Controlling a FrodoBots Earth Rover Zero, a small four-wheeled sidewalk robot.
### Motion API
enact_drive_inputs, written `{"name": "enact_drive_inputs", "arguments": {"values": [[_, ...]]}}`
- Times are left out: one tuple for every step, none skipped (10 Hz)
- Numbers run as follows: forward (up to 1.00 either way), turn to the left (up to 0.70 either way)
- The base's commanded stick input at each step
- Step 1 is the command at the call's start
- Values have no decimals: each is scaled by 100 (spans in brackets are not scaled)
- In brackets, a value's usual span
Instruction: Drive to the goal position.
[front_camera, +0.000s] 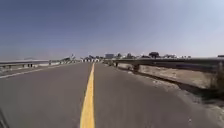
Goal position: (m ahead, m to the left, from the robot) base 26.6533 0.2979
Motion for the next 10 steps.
{"name": "enact_drive_inputs", "arguments": {"values": [[100,0],[100,0],[100,0],[100,0],[100,0],[100,0],[100,0],[100,3],[100,17],[100,27]]}}
